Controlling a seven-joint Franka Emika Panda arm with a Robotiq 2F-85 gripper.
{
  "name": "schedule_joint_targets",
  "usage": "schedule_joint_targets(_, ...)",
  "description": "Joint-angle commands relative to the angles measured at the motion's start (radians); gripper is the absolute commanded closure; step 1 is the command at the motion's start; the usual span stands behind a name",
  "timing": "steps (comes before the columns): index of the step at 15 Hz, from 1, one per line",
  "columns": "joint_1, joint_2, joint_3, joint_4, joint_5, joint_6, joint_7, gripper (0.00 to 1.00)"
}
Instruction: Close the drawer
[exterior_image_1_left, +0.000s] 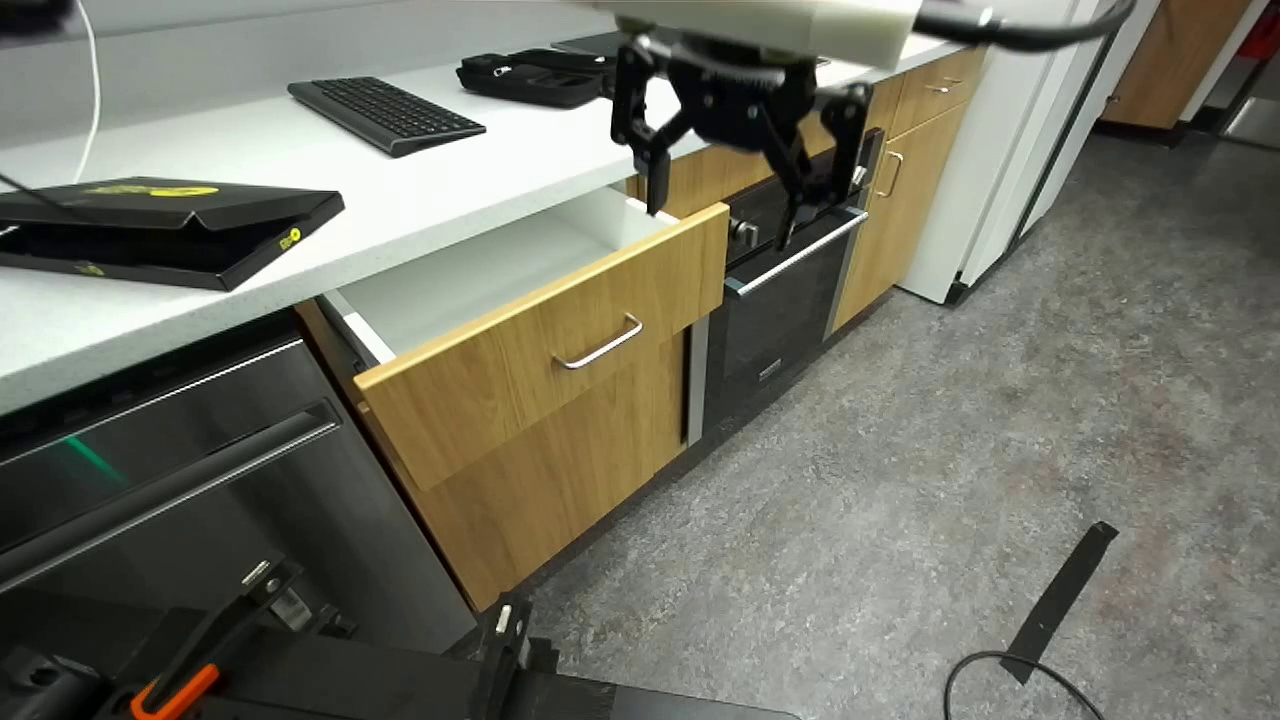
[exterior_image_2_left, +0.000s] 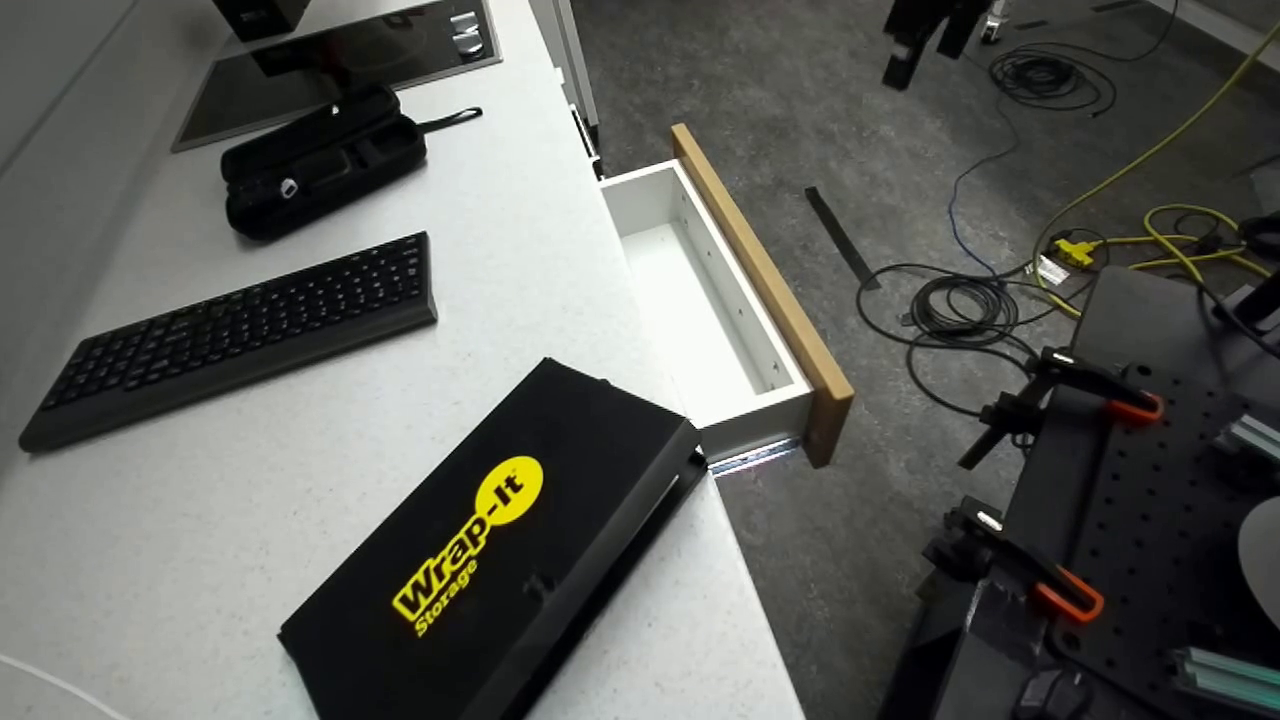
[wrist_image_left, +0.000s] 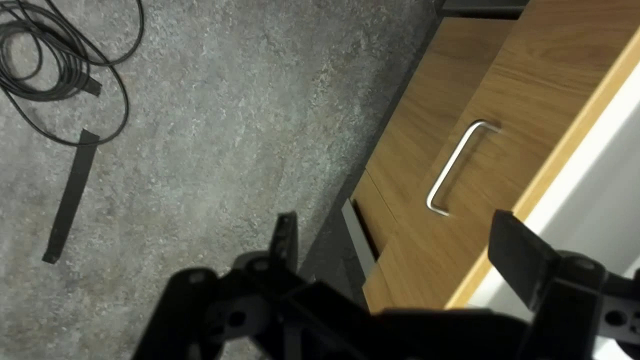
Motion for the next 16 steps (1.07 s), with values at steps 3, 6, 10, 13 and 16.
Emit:
schedule_joint_targets(3,-0.064,0.384,0.128,0.156,0.149,0.193,0.117,0.0)
schedule_joint_targets(6,-0.111,0.528,0.195,0.279,0.177,0.213,0.222,0.0)
schedule_joint_targets(10,-0.129,0.528,0.216,0.271,0.118,0.208,0.272,0.0)
schedule_joint_targets(13,-0.132,0.548,0.215,0.293,0.118,0.207,0.282,0.0)
schedule_joint_targets(16,-0.12,0.624,0.21,0.339,0.092,0.228,0.335,0.0)
